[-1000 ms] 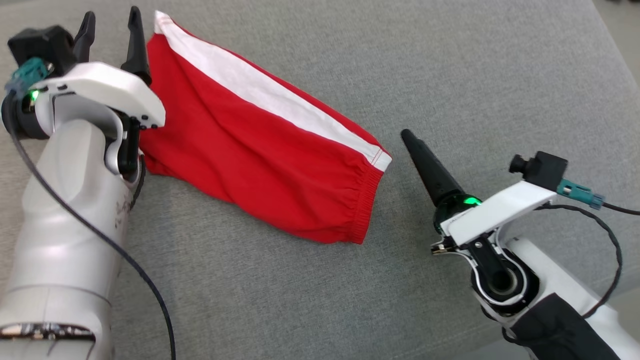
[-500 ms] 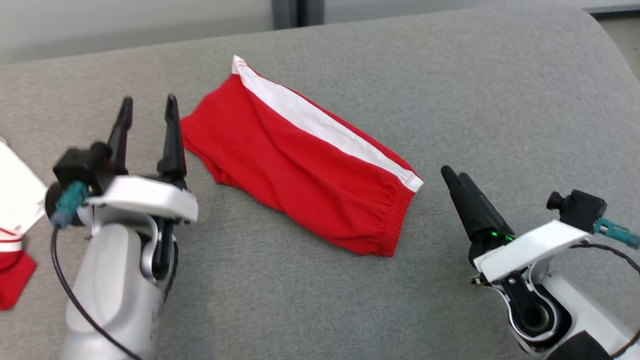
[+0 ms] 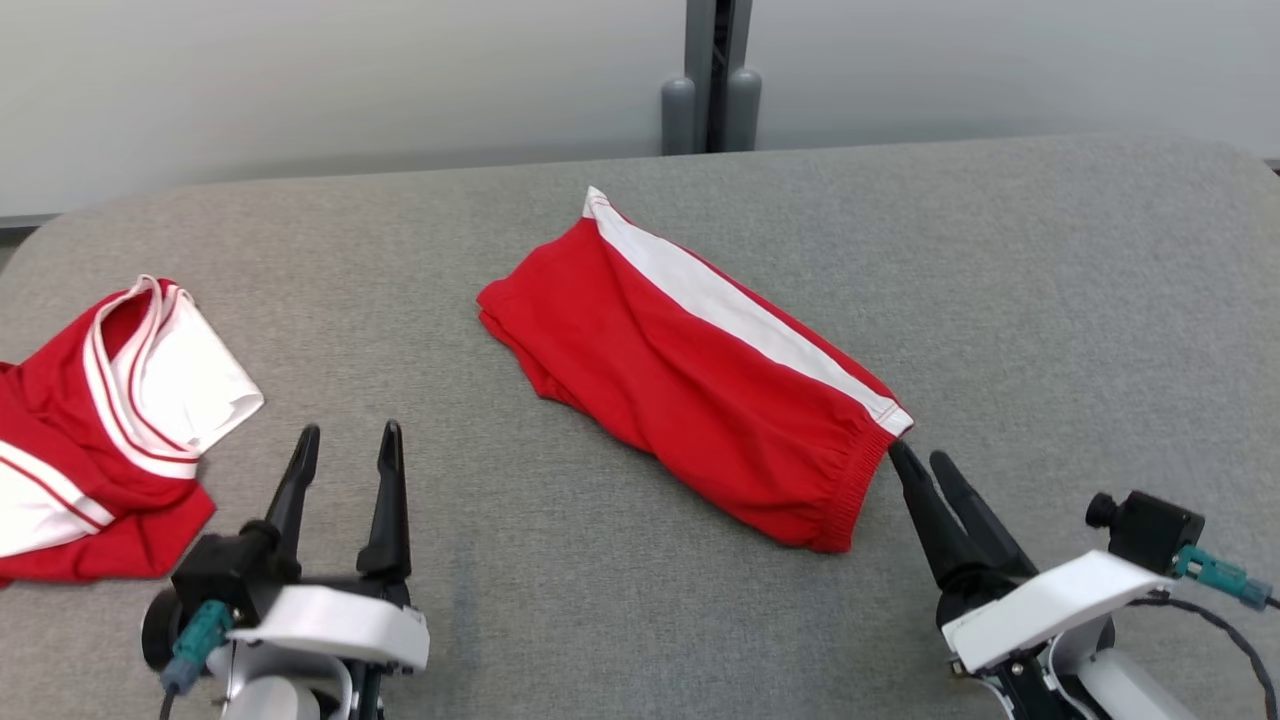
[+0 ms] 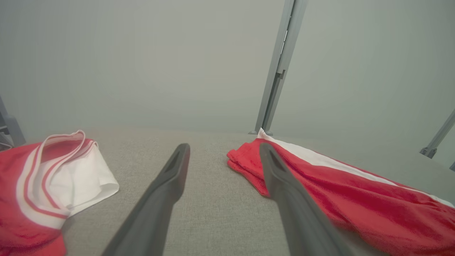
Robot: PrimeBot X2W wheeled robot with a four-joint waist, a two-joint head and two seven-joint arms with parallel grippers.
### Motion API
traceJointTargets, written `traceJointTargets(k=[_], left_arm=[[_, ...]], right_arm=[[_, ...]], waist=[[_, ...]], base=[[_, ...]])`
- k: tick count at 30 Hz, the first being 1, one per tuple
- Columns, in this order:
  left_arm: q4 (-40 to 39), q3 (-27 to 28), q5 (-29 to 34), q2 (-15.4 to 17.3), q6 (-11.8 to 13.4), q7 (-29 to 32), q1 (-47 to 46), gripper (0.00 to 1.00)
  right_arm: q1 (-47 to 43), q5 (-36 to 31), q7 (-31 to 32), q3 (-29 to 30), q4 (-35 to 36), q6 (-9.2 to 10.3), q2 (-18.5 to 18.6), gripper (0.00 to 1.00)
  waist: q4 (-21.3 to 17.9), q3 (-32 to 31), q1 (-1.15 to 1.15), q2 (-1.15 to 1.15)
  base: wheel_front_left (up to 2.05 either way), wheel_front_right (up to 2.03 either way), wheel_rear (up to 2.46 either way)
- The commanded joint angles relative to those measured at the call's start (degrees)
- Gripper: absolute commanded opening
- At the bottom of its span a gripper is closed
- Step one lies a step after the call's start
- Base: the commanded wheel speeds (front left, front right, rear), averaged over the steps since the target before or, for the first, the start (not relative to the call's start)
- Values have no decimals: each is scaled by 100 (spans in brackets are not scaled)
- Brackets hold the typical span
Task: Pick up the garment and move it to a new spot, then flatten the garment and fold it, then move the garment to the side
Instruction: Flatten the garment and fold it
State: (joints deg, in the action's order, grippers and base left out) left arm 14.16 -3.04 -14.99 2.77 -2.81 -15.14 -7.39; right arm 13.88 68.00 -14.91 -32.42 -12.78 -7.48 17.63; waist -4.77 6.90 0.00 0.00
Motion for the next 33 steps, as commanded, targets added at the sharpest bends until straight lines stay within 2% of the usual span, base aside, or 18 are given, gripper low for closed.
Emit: traceJointTargets(k=[1,9,17,27,33], left_arm=[[-59,-33,-32,25,64,-11,117,100],[-577,-155,8,22,335,-11,554,100],[-658,-214,58,22,336,-11,578,100],[-556,-424,14,22,332,-12,451,100],[-543,-430,15,21,348,-11,394,100]], right_arm=[[-89,-8,-30,1,-25,-4,-3,100],[-320,42,-30,86,-106,-4,-85,100],[-327,234,-31,114,-222,-4,-163,100],[95,1003,-9,-27,-894,-4,-222,100],[385,1108,39,-185,-1738,-4,-292,100]], waist=[[99,-102,0,0],[232,-256,0,0],[225,-259,0,0],[435,-65,0,0],[662,58,0,0]], base=[[0,0,0],[0,0,0],[0,0,0],[0,0,0],[0,0,0]])
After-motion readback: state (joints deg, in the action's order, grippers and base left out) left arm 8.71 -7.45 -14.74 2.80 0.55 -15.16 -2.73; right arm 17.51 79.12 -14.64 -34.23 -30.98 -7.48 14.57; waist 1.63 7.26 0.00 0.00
